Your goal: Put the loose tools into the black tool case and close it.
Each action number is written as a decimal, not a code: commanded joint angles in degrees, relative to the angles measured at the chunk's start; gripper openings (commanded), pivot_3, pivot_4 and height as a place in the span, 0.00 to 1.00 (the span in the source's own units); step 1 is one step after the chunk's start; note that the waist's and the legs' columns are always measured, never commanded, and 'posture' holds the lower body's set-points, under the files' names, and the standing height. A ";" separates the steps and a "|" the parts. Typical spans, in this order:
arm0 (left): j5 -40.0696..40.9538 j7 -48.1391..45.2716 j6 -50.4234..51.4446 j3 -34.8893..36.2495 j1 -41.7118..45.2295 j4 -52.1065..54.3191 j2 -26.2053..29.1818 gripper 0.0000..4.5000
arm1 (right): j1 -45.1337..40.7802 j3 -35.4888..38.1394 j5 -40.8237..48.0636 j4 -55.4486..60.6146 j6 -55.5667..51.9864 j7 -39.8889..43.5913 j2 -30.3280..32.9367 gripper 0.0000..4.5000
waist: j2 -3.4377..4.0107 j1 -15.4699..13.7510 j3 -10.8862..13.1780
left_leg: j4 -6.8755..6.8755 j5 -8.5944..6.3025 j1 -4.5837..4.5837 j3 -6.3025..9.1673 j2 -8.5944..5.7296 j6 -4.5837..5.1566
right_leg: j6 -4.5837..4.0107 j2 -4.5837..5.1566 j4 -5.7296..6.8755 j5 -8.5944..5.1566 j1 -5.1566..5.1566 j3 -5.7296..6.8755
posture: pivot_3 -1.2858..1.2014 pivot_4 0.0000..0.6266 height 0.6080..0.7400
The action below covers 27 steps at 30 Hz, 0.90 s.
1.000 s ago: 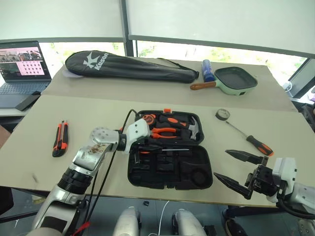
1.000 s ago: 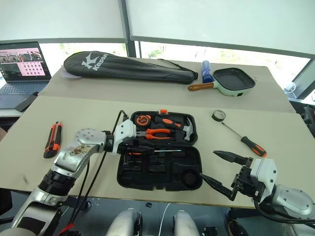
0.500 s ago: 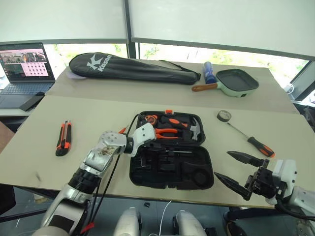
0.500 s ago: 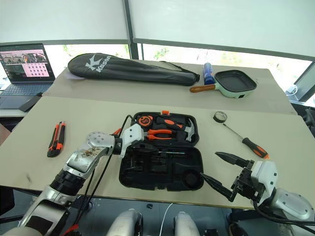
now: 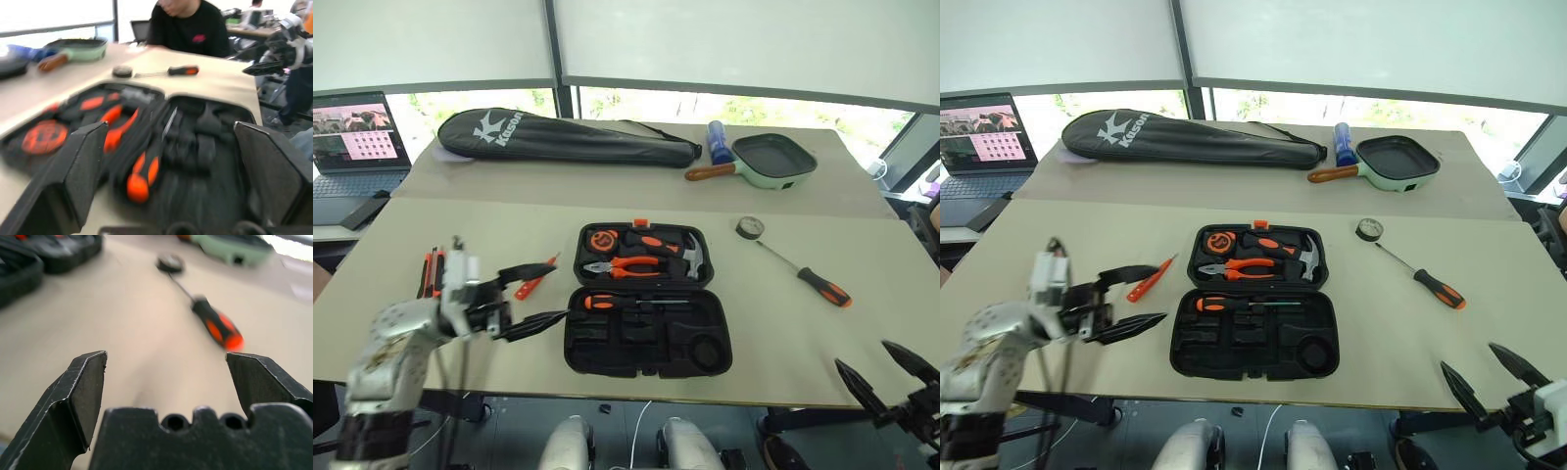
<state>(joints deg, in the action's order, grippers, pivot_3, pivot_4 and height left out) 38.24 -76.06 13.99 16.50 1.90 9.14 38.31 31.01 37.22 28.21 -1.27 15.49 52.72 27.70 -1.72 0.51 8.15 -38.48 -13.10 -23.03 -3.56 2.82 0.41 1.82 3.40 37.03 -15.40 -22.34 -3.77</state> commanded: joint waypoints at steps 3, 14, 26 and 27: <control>3.09 -2.13 -1.52 3.56 -3.48 2.98 1.33 0.98 | -6.08 1.41 2.36 0.94 -4.79 -1.89 6.17 1.00 | 0.09 0.41 -0.02 | 0.00 0.00 0.15 -0.08 0.02 0.00 | -0.08 0.04 0.00 -0.04 0.06 -0.18 | 0.52 0.24 1.00; 8.86 1.38 4.34 -0.73 -1.69 7.70 -1.60 0.98 | -46.85 -24.48 -14.28 -27.77 -26.28 8.00 31.61 1.00 | 0.12 0.54 0.05 | 0.11 0.01 0.19 -0.37 -0.04 0.03 | 0.21 -0.19 -0.01 0.20 -0.03 -0.25 | 0.52 0.24 1.00; 6.44 1.96 3.99 -5.49 1.27 9.79 -0.65 1.00 | -74.82 -41.83 -30.75 -60.22 -24.45 12.79 28.22 0.85 | 0.15 0.42 0.07 | 0.25 -0.04 -0.63 -0.49 -0.20 0.08 | 0.32 -0.05 -0.09 0.24 -0.78 -0.21 | 0.52 0.24 1.00; 6.50 2.05 4.16 -5.45 1.19 10.06 -0.39 1.00 | -75.45 -41.96 -31.12 -61.16 -23.79 12.95 28.14 0.76 | 0.15 0.46 0.07 | 0.25 -0.04 -0.63 -0.49 -0.20 0.08 | 0.32 -0.05 -0.09 0.24 -0.78 -0.21 | 0.52 0.24 1.00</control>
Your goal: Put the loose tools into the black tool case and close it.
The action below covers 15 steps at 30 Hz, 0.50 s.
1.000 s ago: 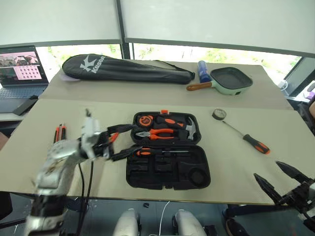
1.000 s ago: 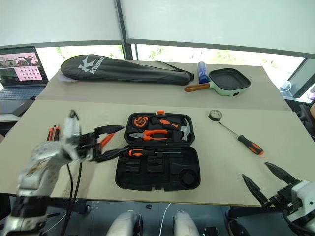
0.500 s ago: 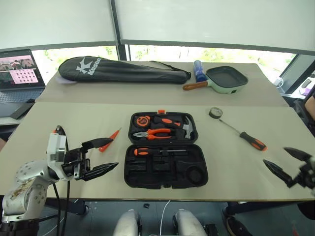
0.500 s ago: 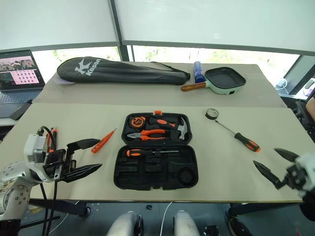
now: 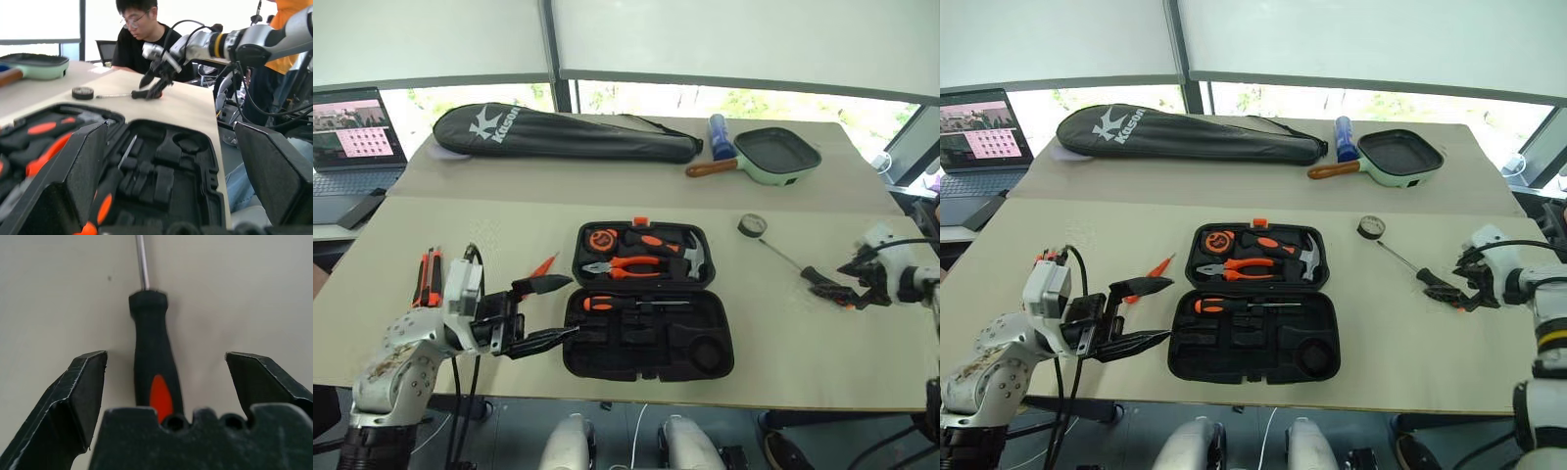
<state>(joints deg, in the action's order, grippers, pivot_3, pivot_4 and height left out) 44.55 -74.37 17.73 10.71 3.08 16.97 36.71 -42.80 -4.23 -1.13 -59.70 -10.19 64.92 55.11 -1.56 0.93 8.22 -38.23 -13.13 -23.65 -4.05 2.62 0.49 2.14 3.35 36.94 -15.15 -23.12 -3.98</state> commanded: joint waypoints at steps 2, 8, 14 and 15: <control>0.38 0.38 0.75 0.42 -0.17 2.55 1.75 1.00 | -2.54 -0.52 -2.03 -3.93 2.16 2.07 0.91 0.63 | 0.00 0.13 0.00 | 0.00 0.00 0.02 0.00 0.00 0.00 | 0.00 -0.01 0.01 0.00 0.00 0.01 | 0.52 0.24 1.00; 2.21 1.23 2.92 0.11 -0.23 4.31 2.16 1.00 | -0.39 1.69 -0.37 -2.62 5.68 8.49 5.26 0.23 | 0.03 -0.26 0.02 | -0.01 0.00 0.04 0.00 -0.01 0.00 | 0.00 0.01 0.04 0.00 0.02 0.01 | 0.52 0.24 1.00; 1.41 2.08 1.36 1.77 -0.61 3.37 2.04 1.00 | 8.92 7.63 11.18 19.33 2.73 25.43 10.80 0.23 | 0.19 -0.06 0.05 | 0.00 0.00 0.02 0.01 0.00 0.00 | 0.01 0.01 0.05 -0.01 -0.01 0.02 | 0.52 0.24 1.00; 1.14 1.81 0.78 2.33 -0.91 2.98 2.24 1.00 | 12.04 8.41 15.69 27.56 -0.98 26.78 11.61 0.23 | 0.25 0.31 0.05 | 0.00 0.00 0.04 0.03 0.02 0.00 | 0.01 0.00 0.07 -0.01 -0.01 0.02 | 0.52 0.24 1.00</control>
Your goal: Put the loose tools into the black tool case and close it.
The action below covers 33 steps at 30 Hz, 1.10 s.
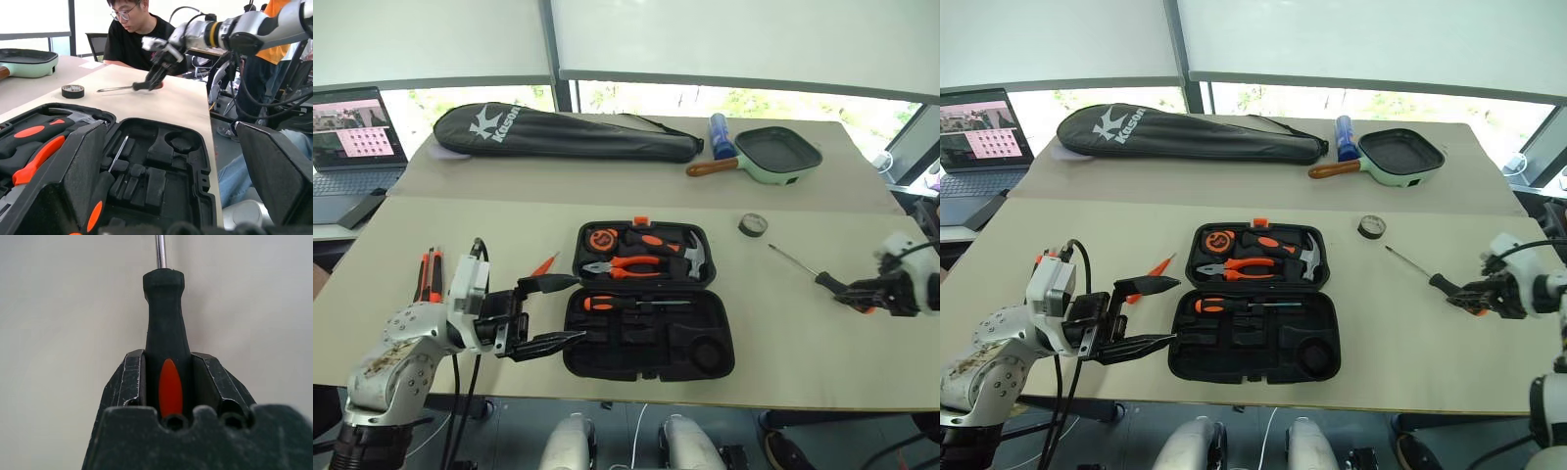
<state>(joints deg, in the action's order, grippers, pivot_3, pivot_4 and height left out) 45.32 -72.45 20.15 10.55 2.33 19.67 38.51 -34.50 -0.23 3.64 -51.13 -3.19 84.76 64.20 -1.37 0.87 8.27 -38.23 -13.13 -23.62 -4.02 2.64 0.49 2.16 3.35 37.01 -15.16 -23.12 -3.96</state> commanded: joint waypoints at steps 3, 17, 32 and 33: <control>-0.50 -1.11 -2.80 3.71 -1.08 -0.68 1.19 1.00 | 10.22 6.47 17.98 37.79 -18.26 6.79 3.03 0.23 | 0.06 1.24 0.01 | 0.05 -0.01 0.28 0.22 0.17 0.00 | -0.06 -0.15 0.10 0.03 0.11 -0.12 | 0.52 0.24 1.00; -8.48 -8.00 -13.87 7.06 -10.52 -7.92 5.53 1.00 | -7.15 -24.71 12.42 70.19 -43.95 -14.52 -18.65 0.23 | -0.16 -0.37 0.11 | -0.02 0.02 -0.25 0.18 0.16 -0.05 | -0.12 0.06 0.09 0.09 -0.55 0.02 | 0.52 0.24 1.00; -10.67 -9.51 -17.38 6.30 -12.21 -11.24 4.78 1.00 | -13.63 -36.47 0.52 67.21 -44.33 -12.81 -17.10 0.23 | -0.19 -0.19 0.09 | -0.18 0.03 -0.76 0.03 0.15 -0.04 | -0.13 -0.05 0.24 0.13 -1.03 0.09 | 0.52 0.24 1.00; -10.73 -9.69 -17.68 6.28 -12.25 -11.50 4.73 1.00 | -13.63 -36.59 0.49 67.52 -44.44 -12.31 -16.78 0.23 | -0.19 -0.25 0.09 | -0.18 0.03 -0.76 0.01 0.15 -0.04 | -0.13 -0.05 0.24 0.13 -1.02 0.09 | 0.52 0.24 1.00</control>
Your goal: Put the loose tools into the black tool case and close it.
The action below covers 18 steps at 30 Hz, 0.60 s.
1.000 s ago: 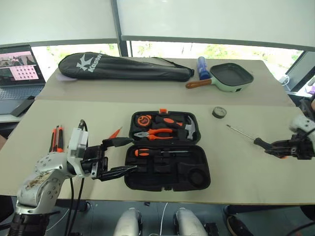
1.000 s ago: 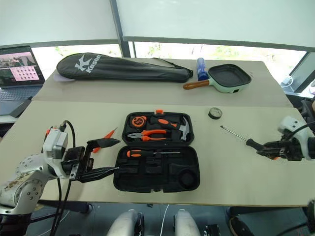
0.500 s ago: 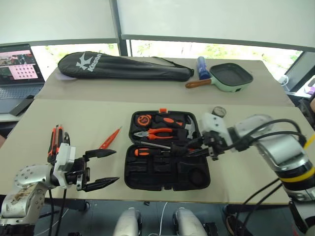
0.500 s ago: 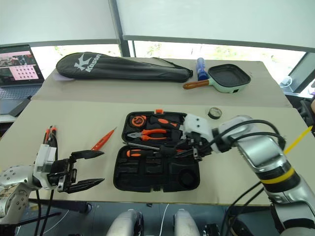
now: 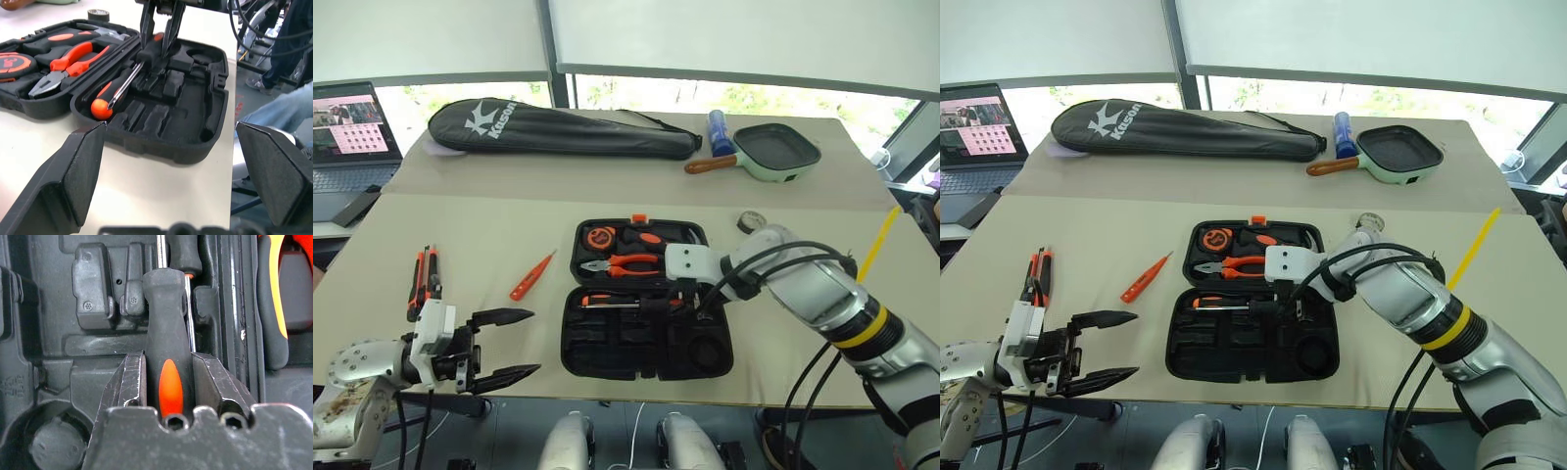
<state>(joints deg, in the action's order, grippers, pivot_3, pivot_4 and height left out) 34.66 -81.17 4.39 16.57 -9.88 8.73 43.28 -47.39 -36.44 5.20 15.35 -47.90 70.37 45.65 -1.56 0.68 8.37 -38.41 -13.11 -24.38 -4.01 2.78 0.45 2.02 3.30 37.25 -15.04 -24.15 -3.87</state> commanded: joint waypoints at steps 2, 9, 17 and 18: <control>-0.36 -1.67 -2.93 0.23 -0.17 -1.64 -0.14 1.00 | -0.58 -0.76 -0.99 2.20 -0.39 3.16 2.61 0.23 | 0.00 -0.11 0.00 | 0.00 0.00 0.00 -0.04 -0.01 0.00 | 0.00 0.01 -0.01 0.00 0.01 0.01 | 0.52 0.24 1.00; -0.80 -2.75 -4.66 -0.09 0.38 -3.81 -0.27 1.00 | 1.62 0.17 -0.53 4.13 -2.03 3.97 5.08 0.23 | -0.03 0.02 -0.02 | -0.01 0.00 0.00 -0.05 0.01 0.00 | 0.00 0.01 0.00 0.00 0.00 0.03 | 0.52 0.24 1.00; -1.21 -2.38 -5.14 -1.49 1.55 -4.19 -0.69 1.00 | 2.99 -0.06 -1.92 2.31 0.55 3.33 4.94 0.23 | -0.11 0.02 -0.07 | -0.01 0.00 0.03 -0.05 0.02 0.00 | 0.00 0.00 0.00 0.00 0.03 0.04 | 0.52 0.24 1.00; -1.24 -2.29 -5.17 -1.66 1.66 -4.20 -0.72 1.00 | 3.13 0.03 -1.96 1.78 0.91 3.09 4.55 0.23 | -0.14 0.02 -0.09 | -0.01 0.00 0.03 -0.04 0.02 0.00 | 0.00 0.00 0.01 0.00 0.03 0.04 | 0.52 0.24 1.00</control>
<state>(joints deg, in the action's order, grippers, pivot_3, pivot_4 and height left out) 33.33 -83.67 -0.01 14.68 -8.69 3.87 42.72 -45.36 -36.19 3.88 17.97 -47.85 73.51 50.22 -1.70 0.71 8.28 -38.42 -13.11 -24.34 -4.06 2.80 0.45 2.02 3.30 37.26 -15.04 -24.12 -3.83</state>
